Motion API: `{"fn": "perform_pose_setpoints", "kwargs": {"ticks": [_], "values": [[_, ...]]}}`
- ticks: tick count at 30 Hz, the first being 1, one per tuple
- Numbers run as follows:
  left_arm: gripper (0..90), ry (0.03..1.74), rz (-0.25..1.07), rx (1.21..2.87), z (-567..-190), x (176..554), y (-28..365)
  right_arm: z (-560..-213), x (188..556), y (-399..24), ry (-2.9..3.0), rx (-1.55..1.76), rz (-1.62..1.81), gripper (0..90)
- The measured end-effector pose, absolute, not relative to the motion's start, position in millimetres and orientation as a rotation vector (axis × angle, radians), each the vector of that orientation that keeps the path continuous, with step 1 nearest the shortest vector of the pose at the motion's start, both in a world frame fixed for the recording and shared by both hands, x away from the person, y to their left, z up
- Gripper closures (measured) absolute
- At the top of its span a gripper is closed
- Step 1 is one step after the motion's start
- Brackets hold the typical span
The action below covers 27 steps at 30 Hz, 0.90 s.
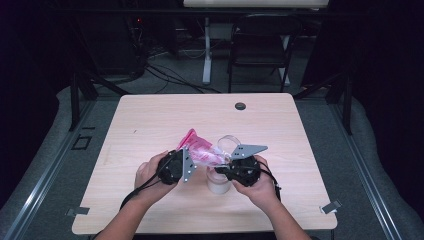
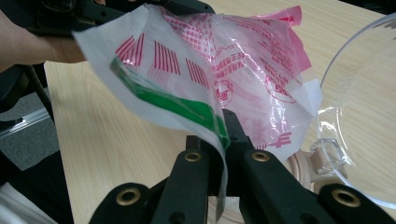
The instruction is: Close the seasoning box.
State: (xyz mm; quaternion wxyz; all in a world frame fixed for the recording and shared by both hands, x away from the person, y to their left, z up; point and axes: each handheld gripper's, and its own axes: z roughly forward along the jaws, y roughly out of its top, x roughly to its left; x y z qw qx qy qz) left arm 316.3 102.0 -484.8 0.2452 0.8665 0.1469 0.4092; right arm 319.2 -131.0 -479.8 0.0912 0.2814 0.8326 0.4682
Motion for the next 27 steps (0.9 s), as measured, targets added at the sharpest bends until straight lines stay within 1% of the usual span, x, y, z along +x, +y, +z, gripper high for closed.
{"fn": "perform_pose_setpoints", "kwargs": {"ticks": [10, 18, 21, 27], "values": [[79.3, 0.456, 1.044, 2.308, -503.5, 314.5, 111.5, -482.3, 317.8, -125.4, 2.49, 0.818, 1.363, 90.0], [79.7, 0.503, 0.952, 2.285, -515.8, 317.5, 117.6, -482.7, 314.6, -119.4, 2.476, 0.795, 1.345, 88.8], [79.8, 0.497, 0.957, 2.299, -518.9, 317.4, 116.6, -482.8, 314.2, -118.8, 2.468, 0.798, 1.35, 87.2], [80.1, 0.519, 0.906, 2.302, -523.0, 321.6, 117.8, -482.2, 314.9, -120.2, 2.454, 0.807, 1.366, 79.1]]}}
